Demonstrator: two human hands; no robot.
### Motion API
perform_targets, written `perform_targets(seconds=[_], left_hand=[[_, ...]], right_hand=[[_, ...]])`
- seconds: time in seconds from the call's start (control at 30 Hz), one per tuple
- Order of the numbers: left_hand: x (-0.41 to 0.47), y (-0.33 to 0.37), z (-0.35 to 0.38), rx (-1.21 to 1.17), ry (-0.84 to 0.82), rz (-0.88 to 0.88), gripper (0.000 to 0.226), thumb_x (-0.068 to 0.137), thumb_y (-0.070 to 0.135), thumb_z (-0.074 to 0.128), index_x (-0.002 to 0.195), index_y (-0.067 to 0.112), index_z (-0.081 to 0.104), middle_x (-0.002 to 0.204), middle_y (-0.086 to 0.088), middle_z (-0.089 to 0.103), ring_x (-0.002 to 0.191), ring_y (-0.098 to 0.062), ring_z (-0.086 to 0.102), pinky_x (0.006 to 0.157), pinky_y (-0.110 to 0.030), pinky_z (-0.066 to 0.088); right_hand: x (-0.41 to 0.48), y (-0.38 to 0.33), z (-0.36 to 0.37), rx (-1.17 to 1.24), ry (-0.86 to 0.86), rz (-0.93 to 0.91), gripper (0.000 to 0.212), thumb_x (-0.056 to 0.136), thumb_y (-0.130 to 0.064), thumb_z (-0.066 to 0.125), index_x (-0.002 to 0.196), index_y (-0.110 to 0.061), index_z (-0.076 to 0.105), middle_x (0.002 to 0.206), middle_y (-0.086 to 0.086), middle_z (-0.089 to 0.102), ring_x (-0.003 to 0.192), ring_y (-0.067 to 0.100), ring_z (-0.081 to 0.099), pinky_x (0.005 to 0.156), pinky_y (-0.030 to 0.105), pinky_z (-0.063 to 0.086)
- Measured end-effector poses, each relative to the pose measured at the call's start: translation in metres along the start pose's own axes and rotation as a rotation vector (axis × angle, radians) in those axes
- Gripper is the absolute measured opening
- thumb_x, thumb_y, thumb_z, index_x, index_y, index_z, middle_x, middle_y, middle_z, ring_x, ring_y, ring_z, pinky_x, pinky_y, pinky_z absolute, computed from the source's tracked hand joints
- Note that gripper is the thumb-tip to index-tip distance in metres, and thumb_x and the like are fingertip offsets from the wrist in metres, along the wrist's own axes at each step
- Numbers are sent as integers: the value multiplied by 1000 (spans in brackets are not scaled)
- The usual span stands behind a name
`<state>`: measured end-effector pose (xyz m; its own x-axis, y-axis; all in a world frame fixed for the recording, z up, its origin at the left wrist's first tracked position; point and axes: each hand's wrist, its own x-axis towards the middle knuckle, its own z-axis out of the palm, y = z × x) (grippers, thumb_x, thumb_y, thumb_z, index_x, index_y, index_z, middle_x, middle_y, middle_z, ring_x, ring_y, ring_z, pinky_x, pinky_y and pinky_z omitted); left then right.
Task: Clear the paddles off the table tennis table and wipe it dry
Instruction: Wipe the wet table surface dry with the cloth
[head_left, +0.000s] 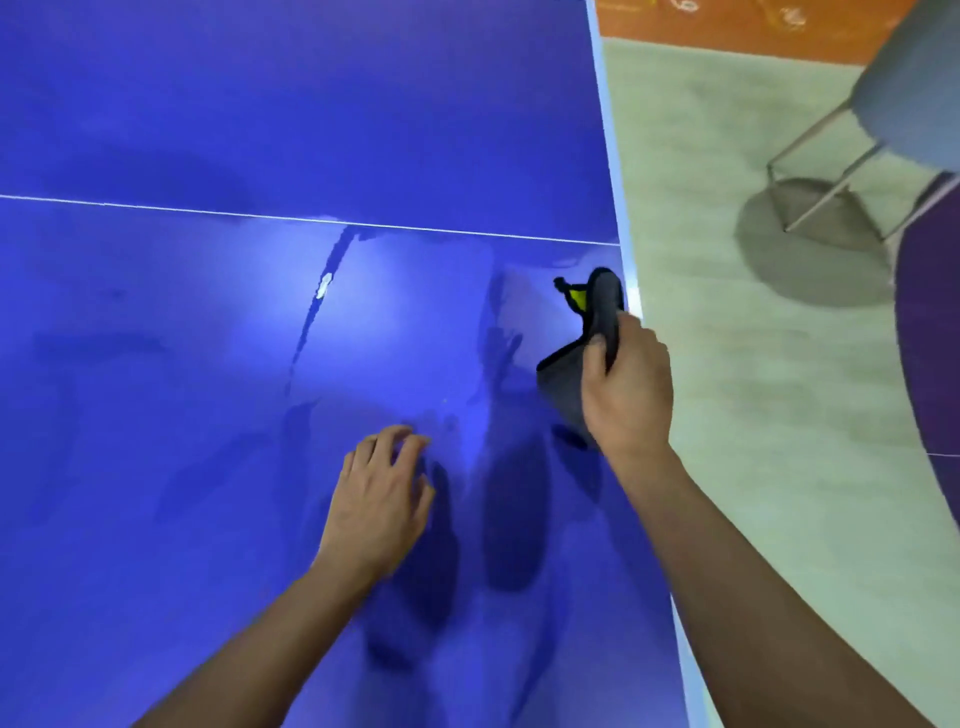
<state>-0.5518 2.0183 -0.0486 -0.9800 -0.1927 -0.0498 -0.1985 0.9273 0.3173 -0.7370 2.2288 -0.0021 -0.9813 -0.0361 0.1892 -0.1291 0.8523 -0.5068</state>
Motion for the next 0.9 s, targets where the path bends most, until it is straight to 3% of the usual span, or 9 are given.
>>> perform_targets(seconds=[0.13, 0.27, 0.37, 0.47, 0.63, 0.8, 0.9], left_hand=[[49, -31, 15, 35, 30, 83, 52, 90, 33, 38, 135, 13, 55, 141, -12, 51, 122, -35, 53, 98, -46, 47], [75, -47, 23, 56, 43, 90, 58, 95, 32, 36, 147, 10, 47, 153, -16, 43, 139, -38, 43, 110, -50, 41], [77, -49, 29, 68, 43, 113, 59, 98, 34, 34, 153, 13, 41, 160, -14, 36, 147, -36, 33, 117, -50, 33], [76, -51, 30, 62, 75, 127, 58, 100, 34, 36, 154, 13, 40, 162, -12, 34, 150, -34, 29, 121, -51, 27], [77, -50, 32, 45, 110, 134, 57, 101, 32, 35, 153, 11, 41, 161, -13, 34, 152, -34, 26, 123, -51, 22], [78, -50, 36, 43, 134, 122, 56, 102, 33, 36, 153, 11, 42, 161, -12, 34, 152, -33, 26, 123, -52, 23], [78, -50, 37, 47, 142, 113, 55, 102, 32, 37, 152, 11, 42, 161, -12, 35, 152, -32, 27, 123, -51, 24]], right_hand=[[-19, 26, 64, -435, -206, -187, 59, 97, -49, 38, 140, -12, 57, 132, 14, 60, 109, 39, 56, 91, 49, 44], [-15, 42, 71, -377, -203, -341, 60, 102, -49, 38, 155, -22, 40, 158, 4, 43, 147, 24, 36, 123, 44, 23], [-17, 54, 69, -350, -287, -376, 64, 103, -54, 33, 161, -29, 25, 166, -2, 28, 155, 15, 18, 127, 43, 13], [9, 60, 74, -377, -259, -295, 64, 102, -57, 28, 161, -33, 23, 168, -2, 24, 156, 16, 14, 127, 47, 9], [99, 71, 91, -419, -186, 21, 69, 100, -57, 23, 162, -30, 17, 170, 4, 17, 157, 23, 9, 127, 46, 3], [147, 58, 109, -421, -181, 74, 65, 105, -47, 28, 163, -23, 14, 170, 11, 10, 157, 26, 6, 127, 44, 0], [148, 21, 129, -415, -200, -29, 66, 103, -45, 29, 162, -17, 20, 168, 15, 15, 156, 29, 13, 127, 46, 4]])
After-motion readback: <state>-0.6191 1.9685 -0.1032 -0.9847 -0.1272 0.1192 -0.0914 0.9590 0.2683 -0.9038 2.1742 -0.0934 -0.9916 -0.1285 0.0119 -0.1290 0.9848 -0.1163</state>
